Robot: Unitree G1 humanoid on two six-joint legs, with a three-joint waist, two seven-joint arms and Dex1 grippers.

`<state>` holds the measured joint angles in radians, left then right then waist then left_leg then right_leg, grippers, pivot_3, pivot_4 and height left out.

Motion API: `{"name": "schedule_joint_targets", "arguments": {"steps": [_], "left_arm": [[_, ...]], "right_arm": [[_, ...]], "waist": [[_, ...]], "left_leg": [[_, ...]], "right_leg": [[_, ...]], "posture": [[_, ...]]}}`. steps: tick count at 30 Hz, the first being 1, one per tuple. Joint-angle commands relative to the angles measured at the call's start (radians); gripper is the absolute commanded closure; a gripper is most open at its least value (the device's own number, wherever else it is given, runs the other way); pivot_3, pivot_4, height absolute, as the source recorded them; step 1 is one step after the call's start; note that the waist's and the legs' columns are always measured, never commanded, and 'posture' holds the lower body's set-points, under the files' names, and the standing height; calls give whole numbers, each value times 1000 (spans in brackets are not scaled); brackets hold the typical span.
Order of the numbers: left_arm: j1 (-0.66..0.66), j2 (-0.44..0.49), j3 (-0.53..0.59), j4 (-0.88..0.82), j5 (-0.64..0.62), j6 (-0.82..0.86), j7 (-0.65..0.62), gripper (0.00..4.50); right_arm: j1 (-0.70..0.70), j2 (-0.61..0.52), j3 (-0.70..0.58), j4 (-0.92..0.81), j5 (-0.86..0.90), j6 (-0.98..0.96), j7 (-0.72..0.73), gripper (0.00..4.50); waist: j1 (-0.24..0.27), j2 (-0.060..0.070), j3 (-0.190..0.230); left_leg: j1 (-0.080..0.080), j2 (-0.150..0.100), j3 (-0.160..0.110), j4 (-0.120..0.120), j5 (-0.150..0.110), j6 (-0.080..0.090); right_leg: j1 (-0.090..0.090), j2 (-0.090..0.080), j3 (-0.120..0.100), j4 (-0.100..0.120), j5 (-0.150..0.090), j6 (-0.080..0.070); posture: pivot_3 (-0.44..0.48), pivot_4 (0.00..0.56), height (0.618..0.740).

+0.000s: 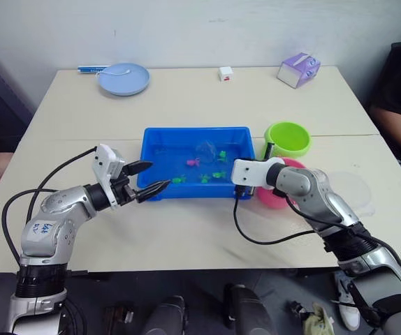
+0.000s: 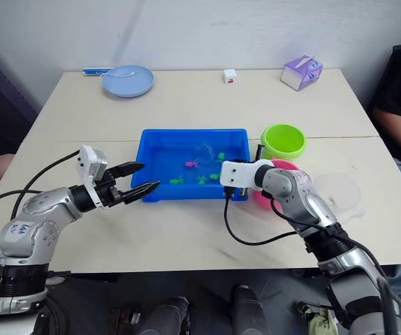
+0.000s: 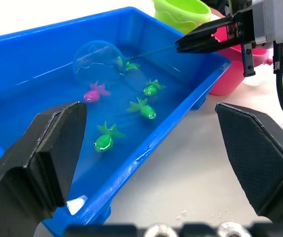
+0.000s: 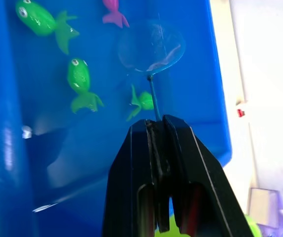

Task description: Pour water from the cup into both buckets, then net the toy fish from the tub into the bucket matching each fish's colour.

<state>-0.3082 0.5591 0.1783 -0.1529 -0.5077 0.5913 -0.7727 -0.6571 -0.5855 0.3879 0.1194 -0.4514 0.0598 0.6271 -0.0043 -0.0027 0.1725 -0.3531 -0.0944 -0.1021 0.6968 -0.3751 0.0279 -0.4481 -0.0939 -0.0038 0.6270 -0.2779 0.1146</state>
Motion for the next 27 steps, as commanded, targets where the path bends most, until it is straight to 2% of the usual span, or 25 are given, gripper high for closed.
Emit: {"name": "schedule_joint_targets", "arguments": {"steps": [1,5,11,18,22,27], "left_arm": [[3,10,20,-28,-16,-14,2,0],[2,10,19,-22,-14,-17,3,0],[-9,7,13,-11,-12,-19,5,0],[-32,6,5,34,-4,-35,-8,0],[-41,26,12,81,8,-56,-28,0],[-26,76,31,104,3,-61,-65,0]], "right_arm": [[18,11,-7,-45,63,-11,83,3713],[49,50,-40,-97,132,66,120,3713],[85,163,-143,-198,286,304,124,3713],[109,216,-250,-321,469,607,134,3713],[97,190,-245,-350,482,633,117,3713],[32,150,-172,-343,427,584,107,3713]], "waist": [[1,0,0],[1,0,0],[1,0,0],[3,0,0],[2,0,0],[-3,1,0]], "left_leg": [[0,0,0,0,0,0],[0,0,0,0,0,0],[0,0,0,0,0,0],[0,0,-1,0,0,0],[0,0,-1,0,0,0],[0,0,0,-1,0,0]], "right_leg": [[0,0,0,0,0,0],[0,0,0,0,0,0],[0,0,0,0,0,0],[0,0,0,0,0,0],[0,0,0,0,0,0],[-1,0,1,1,0,0]], "posture": [[0,150,740],[0,150,740],[0,150,740],[0,150,740],[0,150,740],[0,150,740]]}}
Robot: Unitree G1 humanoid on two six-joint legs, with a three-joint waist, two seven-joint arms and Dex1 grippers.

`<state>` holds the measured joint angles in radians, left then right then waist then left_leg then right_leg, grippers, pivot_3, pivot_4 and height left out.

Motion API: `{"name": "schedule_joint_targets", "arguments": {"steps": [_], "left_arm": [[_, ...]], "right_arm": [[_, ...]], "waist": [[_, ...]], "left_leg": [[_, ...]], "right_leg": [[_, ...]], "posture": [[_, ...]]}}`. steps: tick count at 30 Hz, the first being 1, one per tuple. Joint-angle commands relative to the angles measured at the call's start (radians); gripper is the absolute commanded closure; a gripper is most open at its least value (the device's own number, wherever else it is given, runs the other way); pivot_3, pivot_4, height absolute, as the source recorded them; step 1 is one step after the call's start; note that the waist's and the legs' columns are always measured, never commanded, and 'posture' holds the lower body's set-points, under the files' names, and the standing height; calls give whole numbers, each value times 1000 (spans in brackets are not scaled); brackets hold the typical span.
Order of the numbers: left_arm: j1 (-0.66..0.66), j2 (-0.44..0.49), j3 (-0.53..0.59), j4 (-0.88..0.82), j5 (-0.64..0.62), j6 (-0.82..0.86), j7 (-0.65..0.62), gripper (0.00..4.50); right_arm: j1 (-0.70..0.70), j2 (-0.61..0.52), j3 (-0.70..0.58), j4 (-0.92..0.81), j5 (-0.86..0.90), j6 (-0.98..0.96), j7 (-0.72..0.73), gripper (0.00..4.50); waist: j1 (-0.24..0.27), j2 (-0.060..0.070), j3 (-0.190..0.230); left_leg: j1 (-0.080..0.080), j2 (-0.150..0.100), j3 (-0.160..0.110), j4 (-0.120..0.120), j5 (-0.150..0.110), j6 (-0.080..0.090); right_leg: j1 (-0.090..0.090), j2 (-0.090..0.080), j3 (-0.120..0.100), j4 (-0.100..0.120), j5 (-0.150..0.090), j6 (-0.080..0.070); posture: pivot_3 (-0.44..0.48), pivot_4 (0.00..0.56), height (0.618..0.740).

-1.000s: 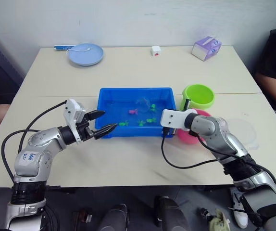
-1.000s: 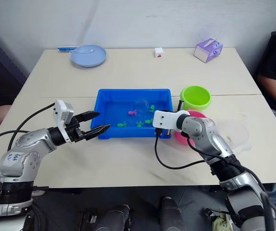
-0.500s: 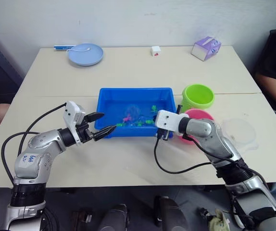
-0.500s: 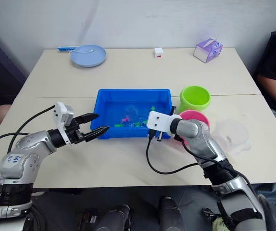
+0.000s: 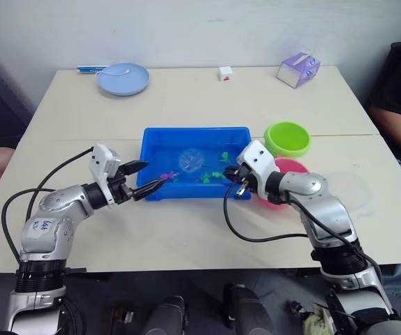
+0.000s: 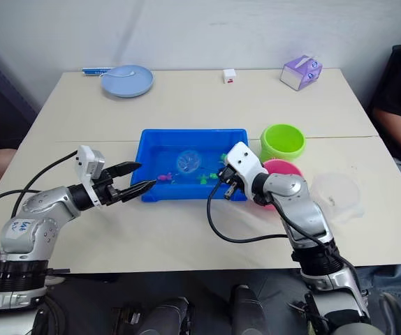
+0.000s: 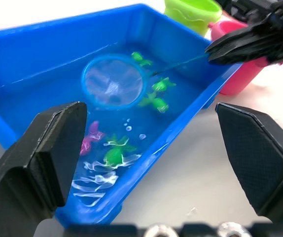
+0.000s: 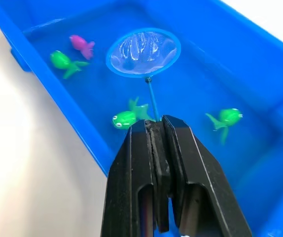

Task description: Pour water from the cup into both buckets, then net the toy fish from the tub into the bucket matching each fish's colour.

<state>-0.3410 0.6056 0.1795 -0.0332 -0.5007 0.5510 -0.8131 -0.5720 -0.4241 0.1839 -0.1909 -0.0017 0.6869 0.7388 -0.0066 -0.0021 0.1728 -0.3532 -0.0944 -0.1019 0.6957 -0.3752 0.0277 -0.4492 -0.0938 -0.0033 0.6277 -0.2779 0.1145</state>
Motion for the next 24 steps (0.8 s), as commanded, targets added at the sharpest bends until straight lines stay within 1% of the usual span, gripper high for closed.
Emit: {"name": "schedule_joint_targets", "arguments": {"steps": [1,6,8,11,18,24], "left_arm": [[13,40,29,-16,-1,-24,-30,0],[58,89,52,-38,-10,-15,-44,0],[84,99,69,-60,-19,-13,-38,0],[108,100,89,-85,-24,-9,-21,0],[142,92,123,-130,-30,-1,7,0],[155,94,137,-137,-31,2,21,0]], "right_arm": [[-69,-18,48,-23,-32,-53,-2,3713],[-172,-39,139,65,-91,-117,18,3713],[-212,-41,186,119,-121,-148,33,3713],[-237,-43,235,181,-156,-203,50,3713],[-270,-15,284,296,-203,-311,62,3713],[-281,59,285,338,-195,-326,78,3713]], "waist": [[-1,0,0],[-2,0,0],[-3,0,0],[2,0,0],[-1,0,0],[-12,0,0]], "left_leg": [[0,0,0,0,0,0],[0,0,0,-1,0,0],[0,0,0,-1,0,0],[0,0,0,-1,0,0],[-1,0,0,-1,0,0],[0,0,0,-2,0,0]], "right_leg": [[0,0,0,0,0,0],[-1,0,0,0,0,0],[-1,0,0,0,0,0],[-1,0,-1,-1,0,0],[-1,0,0,-1,0,0],[-1,0,-1,-1,0,0]], "posture": [[0,150,740],[0,150,740],[0,150,740],[0,150,740],[0,150,740],[0,150,740]]}}
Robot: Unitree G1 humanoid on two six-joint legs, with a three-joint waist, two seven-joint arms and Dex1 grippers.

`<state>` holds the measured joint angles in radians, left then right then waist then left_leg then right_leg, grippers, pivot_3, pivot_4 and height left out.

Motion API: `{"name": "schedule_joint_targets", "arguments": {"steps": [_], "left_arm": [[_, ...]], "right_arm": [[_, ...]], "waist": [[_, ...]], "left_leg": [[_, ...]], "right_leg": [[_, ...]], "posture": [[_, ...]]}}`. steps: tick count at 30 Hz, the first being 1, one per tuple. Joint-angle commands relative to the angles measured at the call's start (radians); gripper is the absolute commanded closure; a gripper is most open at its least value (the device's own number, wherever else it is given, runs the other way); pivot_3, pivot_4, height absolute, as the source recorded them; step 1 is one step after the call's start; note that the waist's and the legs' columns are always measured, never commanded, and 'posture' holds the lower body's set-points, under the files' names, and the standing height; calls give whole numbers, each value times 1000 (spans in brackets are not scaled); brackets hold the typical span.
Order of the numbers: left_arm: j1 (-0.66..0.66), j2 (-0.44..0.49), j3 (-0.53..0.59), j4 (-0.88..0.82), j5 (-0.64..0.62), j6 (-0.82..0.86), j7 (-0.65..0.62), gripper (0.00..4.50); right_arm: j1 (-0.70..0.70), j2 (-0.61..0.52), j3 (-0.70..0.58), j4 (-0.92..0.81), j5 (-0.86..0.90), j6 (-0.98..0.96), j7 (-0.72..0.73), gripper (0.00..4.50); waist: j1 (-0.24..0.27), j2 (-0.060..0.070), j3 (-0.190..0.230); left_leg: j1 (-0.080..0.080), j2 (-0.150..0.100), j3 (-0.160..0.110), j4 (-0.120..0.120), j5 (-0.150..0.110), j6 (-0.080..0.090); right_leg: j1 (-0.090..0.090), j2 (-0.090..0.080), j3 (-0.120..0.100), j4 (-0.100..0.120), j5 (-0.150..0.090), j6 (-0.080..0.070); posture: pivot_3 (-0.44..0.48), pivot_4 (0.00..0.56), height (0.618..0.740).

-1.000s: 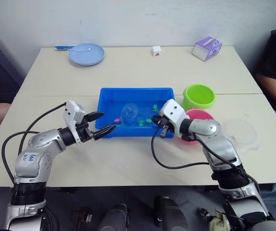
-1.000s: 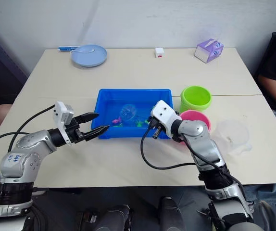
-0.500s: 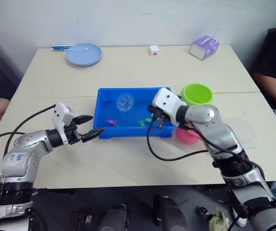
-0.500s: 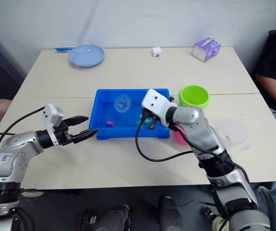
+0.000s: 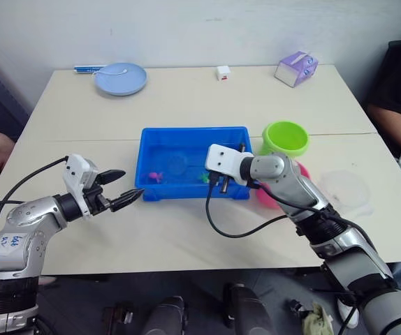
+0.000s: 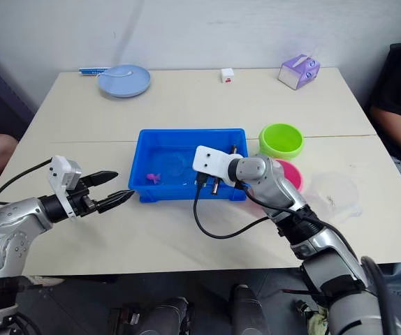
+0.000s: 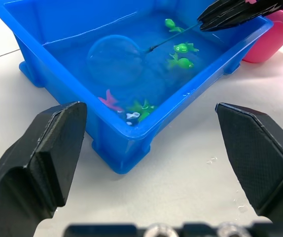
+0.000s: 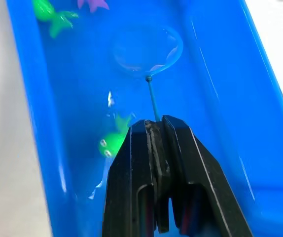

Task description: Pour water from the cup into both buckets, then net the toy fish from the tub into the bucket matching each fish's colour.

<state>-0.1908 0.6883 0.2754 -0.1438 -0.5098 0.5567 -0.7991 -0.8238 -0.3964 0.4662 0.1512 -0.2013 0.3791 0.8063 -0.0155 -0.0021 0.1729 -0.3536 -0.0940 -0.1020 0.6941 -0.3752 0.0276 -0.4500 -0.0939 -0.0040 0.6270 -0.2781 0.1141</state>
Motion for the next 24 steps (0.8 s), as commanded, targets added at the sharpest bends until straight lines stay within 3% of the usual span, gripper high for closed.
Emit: {"name": "schedule_joint_targets", "arguments": {"steps": [1,15,24], "left_arm": [[6,13,44,-26,-21,-4,9,0],[-12,16,50,11,-7,-20,5,0],[-19,4,38,10,-10,-22,9,0]], "right_arm": [[-31,40,5,0,2,-21,14,3713],[-20,115,-55,-62,94,109,81,3713],[3,136,-139,-99,147,157,8,3713]], "waist": [[-7,0,0],[-13,0,0],[-14,0,0]], "left_leg": [[0,0,0,0,0,0],[0,0,0,0,0,0],[0,0,0,-1,0,0]], "right_leg": [[0,0,0,0,0,0],[0,0,-2,0,0,0],[-1,0,-2,0,0,0]], "posture": [[0,150,740],[0,150,740],[0,150,740]]}}
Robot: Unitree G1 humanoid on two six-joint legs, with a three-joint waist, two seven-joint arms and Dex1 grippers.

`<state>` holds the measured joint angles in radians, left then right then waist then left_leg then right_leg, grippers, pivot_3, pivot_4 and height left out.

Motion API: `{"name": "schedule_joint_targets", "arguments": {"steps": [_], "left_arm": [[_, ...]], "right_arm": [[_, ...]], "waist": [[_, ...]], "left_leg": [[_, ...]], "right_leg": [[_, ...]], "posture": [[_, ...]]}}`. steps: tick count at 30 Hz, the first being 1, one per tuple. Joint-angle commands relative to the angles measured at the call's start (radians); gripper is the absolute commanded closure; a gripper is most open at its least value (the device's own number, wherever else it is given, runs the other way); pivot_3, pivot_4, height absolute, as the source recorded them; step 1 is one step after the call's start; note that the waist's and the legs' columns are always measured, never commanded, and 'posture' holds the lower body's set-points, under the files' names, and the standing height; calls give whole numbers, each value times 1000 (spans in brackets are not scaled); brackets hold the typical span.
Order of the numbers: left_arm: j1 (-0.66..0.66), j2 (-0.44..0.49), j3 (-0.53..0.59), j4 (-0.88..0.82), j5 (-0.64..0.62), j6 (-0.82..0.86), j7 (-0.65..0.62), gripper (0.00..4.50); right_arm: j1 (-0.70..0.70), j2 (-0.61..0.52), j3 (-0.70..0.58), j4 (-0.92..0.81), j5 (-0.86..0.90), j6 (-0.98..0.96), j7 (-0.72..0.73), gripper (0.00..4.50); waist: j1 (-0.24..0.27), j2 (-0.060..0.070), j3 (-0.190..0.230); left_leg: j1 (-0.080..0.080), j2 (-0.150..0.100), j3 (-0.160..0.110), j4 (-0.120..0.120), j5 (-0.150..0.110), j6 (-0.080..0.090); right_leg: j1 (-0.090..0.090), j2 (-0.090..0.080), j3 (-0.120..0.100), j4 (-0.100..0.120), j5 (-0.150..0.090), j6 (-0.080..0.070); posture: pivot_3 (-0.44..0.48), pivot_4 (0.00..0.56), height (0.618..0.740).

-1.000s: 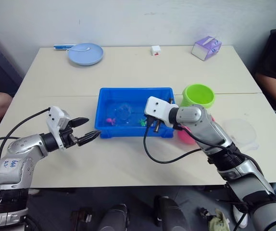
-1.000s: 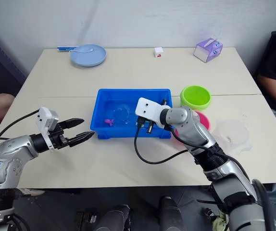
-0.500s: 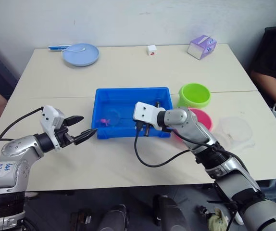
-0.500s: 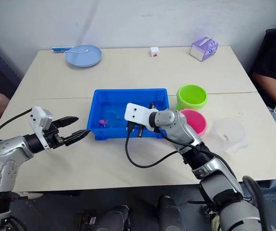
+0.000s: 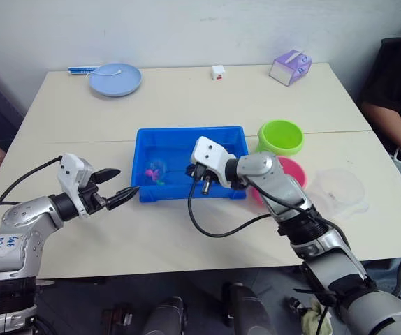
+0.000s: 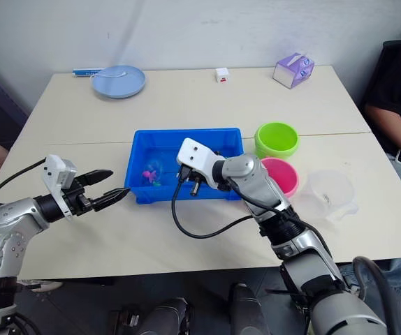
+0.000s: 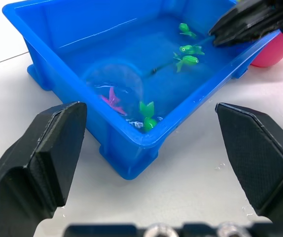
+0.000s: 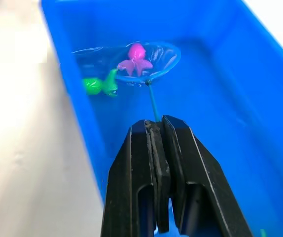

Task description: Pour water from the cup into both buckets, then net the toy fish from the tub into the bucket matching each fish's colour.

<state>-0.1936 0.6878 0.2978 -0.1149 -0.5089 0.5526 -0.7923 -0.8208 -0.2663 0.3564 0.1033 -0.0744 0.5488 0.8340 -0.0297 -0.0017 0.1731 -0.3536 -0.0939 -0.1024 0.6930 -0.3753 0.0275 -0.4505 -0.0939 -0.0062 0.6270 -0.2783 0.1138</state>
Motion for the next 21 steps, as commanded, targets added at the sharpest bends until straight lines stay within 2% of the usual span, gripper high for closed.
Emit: {"name": "schedule_joint_targets", "arguments": {"steps": [1,8,11,16,21], "left_arm": [[-20,4,13,-17,-10,-19,2,0],[-58,-8,12,-1,-31,-5,-4,0],[-85,-25,6,-6,-72,31,-17,0],[-142,-64,-83,-7,-77,48,-42,0],[-232,-124,-178,37,-69,47,-85,0]], "right_arm": [[2,4,-28,-54,22,-14,-20,3713],[44,13,-90,-138,116,92,-20,3713],[101,-40,-131,-252,147,142,-17,3713],[249,-138,-237,-516,256,244,-6,3713],[393,-213,-384,-741,305,355,-94,3713]], "waist": [[0,0,0],[0,0,0],[3,0,0],[19,0,0],[31,0,0]], "left_leg": [[0,0,0,0,0,0],[0,0,0,0,0,0],[0,0,0,0,0,0],[0,-1,-1,0,0,0],[0,-1,-1,1,0,0]], "right_leg": [[0,0,0,0,0,0],[0,0,0,0,0,0],[0,0,0,0,0,0],[1,-1,0,-1,0,0],[1,-1,1,0,0,0]], "posture": [[0,150,740],[0,150,740],[0,150,740],[0,150,740],[0,150,740]]}}
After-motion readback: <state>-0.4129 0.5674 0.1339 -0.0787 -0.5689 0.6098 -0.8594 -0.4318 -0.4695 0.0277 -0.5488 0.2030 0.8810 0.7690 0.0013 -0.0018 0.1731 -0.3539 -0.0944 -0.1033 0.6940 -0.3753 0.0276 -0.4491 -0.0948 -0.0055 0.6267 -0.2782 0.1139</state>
